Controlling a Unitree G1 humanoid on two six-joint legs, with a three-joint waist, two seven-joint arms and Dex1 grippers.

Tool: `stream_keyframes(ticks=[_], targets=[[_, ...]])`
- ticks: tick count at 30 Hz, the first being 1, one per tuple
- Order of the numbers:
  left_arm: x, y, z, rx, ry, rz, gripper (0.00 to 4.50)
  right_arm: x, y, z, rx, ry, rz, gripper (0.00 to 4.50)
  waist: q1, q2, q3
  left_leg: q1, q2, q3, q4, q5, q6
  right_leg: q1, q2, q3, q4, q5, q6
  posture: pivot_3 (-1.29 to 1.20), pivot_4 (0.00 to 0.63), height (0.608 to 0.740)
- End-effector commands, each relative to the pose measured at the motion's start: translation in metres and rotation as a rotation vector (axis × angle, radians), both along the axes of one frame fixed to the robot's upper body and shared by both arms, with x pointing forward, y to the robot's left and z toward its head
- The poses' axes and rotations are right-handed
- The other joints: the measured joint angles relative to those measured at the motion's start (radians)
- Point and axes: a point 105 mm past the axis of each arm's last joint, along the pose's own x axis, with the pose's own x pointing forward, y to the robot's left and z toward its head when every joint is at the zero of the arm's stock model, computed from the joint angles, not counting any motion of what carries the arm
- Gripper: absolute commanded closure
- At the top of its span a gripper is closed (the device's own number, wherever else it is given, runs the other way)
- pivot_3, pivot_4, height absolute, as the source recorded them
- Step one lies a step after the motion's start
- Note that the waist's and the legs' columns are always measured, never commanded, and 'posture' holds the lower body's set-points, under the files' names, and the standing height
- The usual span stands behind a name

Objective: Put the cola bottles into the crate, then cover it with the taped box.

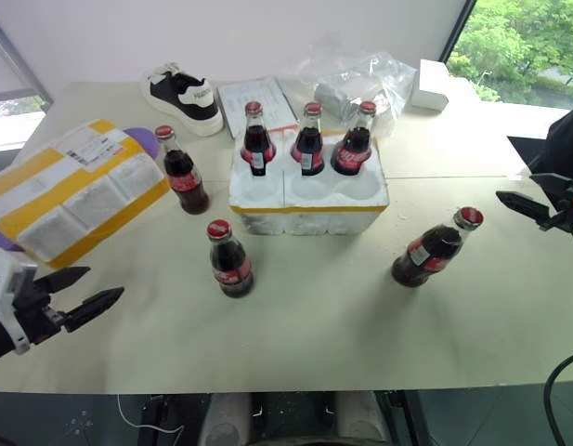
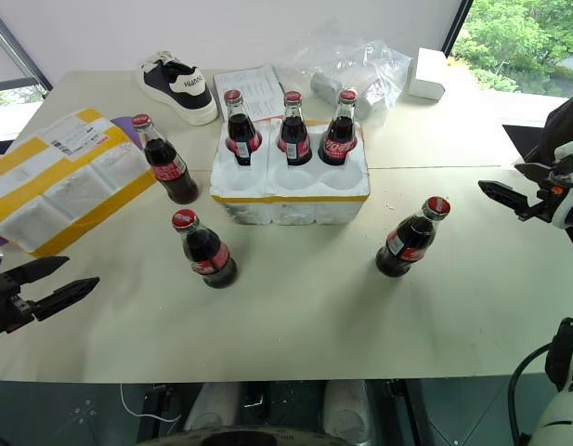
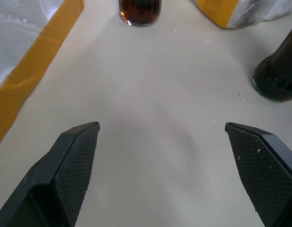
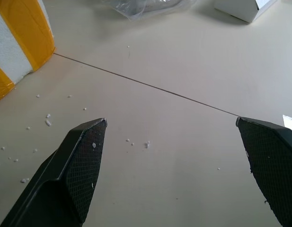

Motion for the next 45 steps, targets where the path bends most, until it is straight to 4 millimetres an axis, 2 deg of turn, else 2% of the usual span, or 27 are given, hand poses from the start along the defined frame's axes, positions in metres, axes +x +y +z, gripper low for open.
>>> stream_keyframes(ticks=[1, 13, 18, 22, 26, 28, 31, 34, 36, 39, 45], targets=[[0.000, 0.001, 0.009, 0.009, -0.034, -0.003, 0.05, -0.001, -0.003, 0.019, -0.009, -0.063, -0.002, 0.00, 0.000, 0.000, 0.000, 0.000, 0.000, 0.000, 0.000, 0.000, 0.000, 0.000, 0.000, 0.000, 0.000, 0.000, 0.000, 0.00, 0.150, 0.740], [0.013, 0.003, 0.018, 0.016, -0.089, 0.019, 0.05, 0.002, -0.004, 0.021, -0.023, -0.064, -0.014, 0.00, -0.001, 0.000, 0.000, 0.001, 0.000, 0.001, 0.000, 0.000, 0.000, 0.001, 0.000, 0.000, 0.000, 0.000, 0.000, 0.00, 0.150, 0.740], [0.018, 0.001, 0.023, 0.013, -0.109, 0.014, 0.05, 0.003, -0.007, 0.043, -0.008, -0.104, -0.025, 0.00, -0.002, 0.001, 0.000, 0.001, 0.000, 0.001, 0.000, 0.000, 0.000, 0.001, 0.000, 0.000, 0.000, 0.000, 0.000, 0.00, 0.150, 0.740], [0.028, -0.001, 0.033, 0.016, -0.136, -0.014, 0.05, 0.002, 0.001, 0.066, -0.045, -0.128, 0.034, 0.00, 0.002, 0.001, 0.000, 0.001, 0.000, 0.002, 0.000, 0.000, -0.001, 0.001, 0.000, 0.000, 0.001, 0.000, 0.000, 0.00, 0.150, 0.740], [0.043, -0.008, 0.045, -0.016, -0.179, -0.052, 0.05, -0.009, 0.023, 0.088, -0.113, -0.118, 0.198, 0.00, 0.001, 0.001, -0.001, 0.001, 0.000, 0.002, 0.000, 0.000, -0.001, 0.001, 0.000, 0.000, 0.002, 0.000, 0.000, 0.00, 0.150, 0.740], [0.054, -0.016, 0.046, -0.021, -0.190, -0.087, 0.05, -0.018, 0.038, 0.110, -0.086, -0.130, 0.293, 0.00, 0.002, 0.003, 0.000, 0.002, 0.000, 0.001, 0.000, 0.000, 0.000, 0.001, 0.000, 0.001, 0.002, 0.000, 0.000, 0.00, 0.150, 0.740], [0.068, -0.030, 0.048, -0.016, -0.200, -0.158, 0.05, -0.032, 0.068, 0.141, -0.055, -0.160, 0.426, 0.00, 0.003, 0.004, -0.001, 0.002, 0.000, 0.002, 0.000, 0.001, -0.001, 0.000, 0.000, 0.001, 0.003, 0.000, 0.000, 0.00, 0.150, 0.740], [0.079, -0.037, 0.051, -0.014, -0.212, -0.187, 0.05, -0.047, 0.097, 0.156, -0.012, -0.163, 0.541, 0.00, 0.003, 0.003, -0.001, 0.002, 0.000, 0.001, 0.000, 0.000, -0.001, 0.000, 0.000, 0.000, 0.003, 0.000, 0.000, 0.00, 0.150, 0.740], [0.093, -0.038, 0.049, 0.005, -0.218, -0.180, 0.05, -0.061, 0.122, 0.160, -0.011, -0.155, 0.644, 0.00, 0.006, 0.003, -0.001, 0.002, 0.000, 0.001, 0.000, 0.000, -0.001, 0.000, 0.000, 0.000, 0.003, 0.000, 0.000, 0.00, 0.150, 0.740], [0.114, -0.041, 0.046, 0.049, -0.234, -0.161, 0.05, -0.075, 0.150, 0.160, -0.024, -0.160, 0.729, 0.00, 0.010, 0.003, -0.001, 0.002, 0.000, 0.001, 0.000, 0.000, -0.001, 0.001, 0.000, 0.000, 0.004, 0.000, 0.000, 0.00, 0.150, 0.740], [0.139, -0.062, 0.041, 0.029, -0.237, -0.196, 0.05, -0.091, 0.175, 0.157, 0.020, -0.161, 0.785, 0.00, 0.015, 0.000, -0.001, 0.002, -0.001, 0.001, 0.001, 0.000, 0.000, 0.001, -0.001, 0.000, 0.004, 0.001, 0.000, 0.00, 0.150, 0.740]])
